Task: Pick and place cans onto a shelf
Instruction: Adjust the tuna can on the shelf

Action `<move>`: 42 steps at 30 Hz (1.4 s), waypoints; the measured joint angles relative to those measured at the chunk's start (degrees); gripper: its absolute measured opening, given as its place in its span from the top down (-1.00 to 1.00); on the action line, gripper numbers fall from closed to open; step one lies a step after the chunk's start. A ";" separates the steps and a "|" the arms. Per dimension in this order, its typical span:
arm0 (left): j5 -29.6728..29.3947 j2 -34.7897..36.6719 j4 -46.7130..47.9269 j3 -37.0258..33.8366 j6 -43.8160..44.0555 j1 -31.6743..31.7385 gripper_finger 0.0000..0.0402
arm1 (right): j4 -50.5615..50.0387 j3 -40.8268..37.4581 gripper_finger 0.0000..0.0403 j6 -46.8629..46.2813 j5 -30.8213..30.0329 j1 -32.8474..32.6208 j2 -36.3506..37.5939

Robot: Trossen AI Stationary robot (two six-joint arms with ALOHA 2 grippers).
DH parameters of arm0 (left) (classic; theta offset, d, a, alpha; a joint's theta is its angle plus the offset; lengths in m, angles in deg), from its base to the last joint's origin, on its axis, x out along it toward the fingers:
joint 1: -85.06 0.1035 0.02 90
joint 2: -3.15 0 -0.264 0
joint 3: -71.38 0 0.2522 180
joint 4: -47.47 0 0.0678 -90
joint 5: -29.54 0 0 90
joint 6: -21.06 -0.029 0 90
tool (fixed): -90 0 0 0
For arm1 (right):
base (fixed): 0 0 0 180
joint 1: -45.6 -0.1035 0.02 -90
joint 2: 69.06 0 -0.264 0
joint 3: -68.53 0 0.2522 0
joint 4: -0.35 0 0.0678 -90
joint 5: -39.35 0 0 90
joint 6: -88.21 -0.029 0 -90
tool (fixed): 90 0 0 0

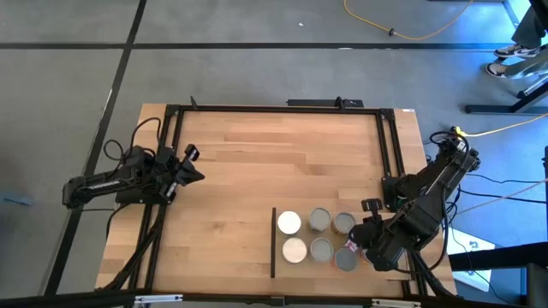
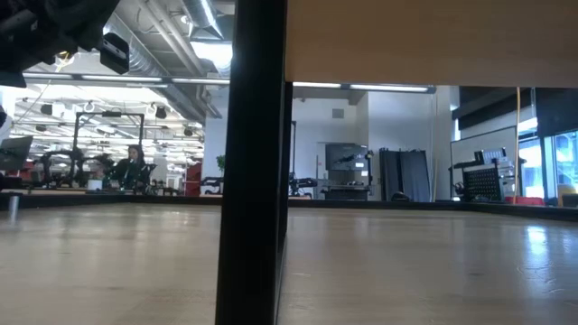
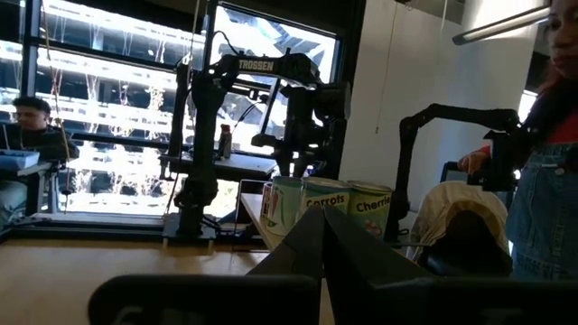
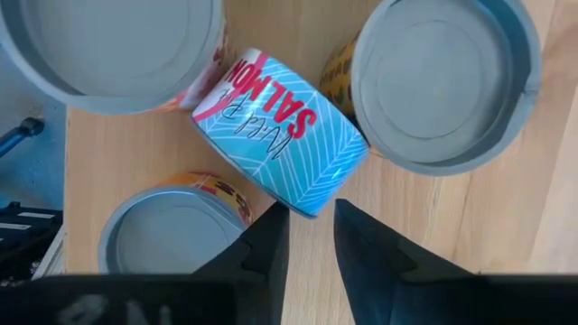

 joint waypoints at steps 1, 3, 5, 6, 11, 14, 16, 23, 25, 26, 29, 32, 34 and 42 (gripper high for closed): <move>0.00 0.02 0.00 0.00 0.00 0.00 1.00 | 0.00 0.00 0.56 0.00 0.00 -0.01 0.00; 0.00 0.02 0.00 0.00 0.00 0.00 1.00 | 0.00 0.00 0.62 0.01 0.00 -0.01 0.00; 0.00 0.01 0.00 0.00 0.00 0.00 1.00 | 0.00 0.00 0.69 0.00 0.00 -0.01 0.00; 0.00 0.02 0.00 0.00 0.00 -0.02 1.00 | 0.01 0.00 0.72 0.00 0.00 -0.01 0.00; 0.00 0.02 0.01 0.00 0.00 -0.02 1.00 | 0.04 0.00 0.90 -0.02 0.02 0.00 0.00; 0.00 0.02 0.00 0.00 0.00 -0.02 1.00 | 0.04 0.00 0.97 0.01 0.36 -0.01 0.00; 0.00 0.00 0.00 0.00 0.00 0.00 1.00 | 0.04 0.00 0.97 0.02 0.35 -0.01 0.00; 0.00 0.02 0.00 0.00 0.00 0.00 1.00 | 0.04 0.00 0.98 -0.02 0.42 -0.01 0.00; 0.00 0.01 0.00 0.00 0.00 -0.02 1.00 | 0.04 0.00 0.98 -0.02 0.43 -0.01 0.00; 0.00 0.01 0.00 0.00 0.00 -0.01 1.00 | 0.02 0.00 0.98 -0.02 0.42 -0.01 0.00; 0.00 0.01 0.01 0.00 0.00 -0.01 1.00 | -0.65 0.00 0.98 -0.41 0.51 -0.01 0.00; -0.01 0.02 0.00 0.00 0.00 -0.01 1.00 | -1.80 0.00 0.99 -2.51 1.09 0.01 0.00; 0.00 0.00 0.00 0.00 -0.02 -0.02 1.00 | -2.42 0.00 0.99 -2.71 2.03 0.01 0.00; 0.00 0.01 0.00 0.00 -0.01 -0.01 1.00 | -5.35 0.00 0.99 -3.06 4.99 0.01 0.00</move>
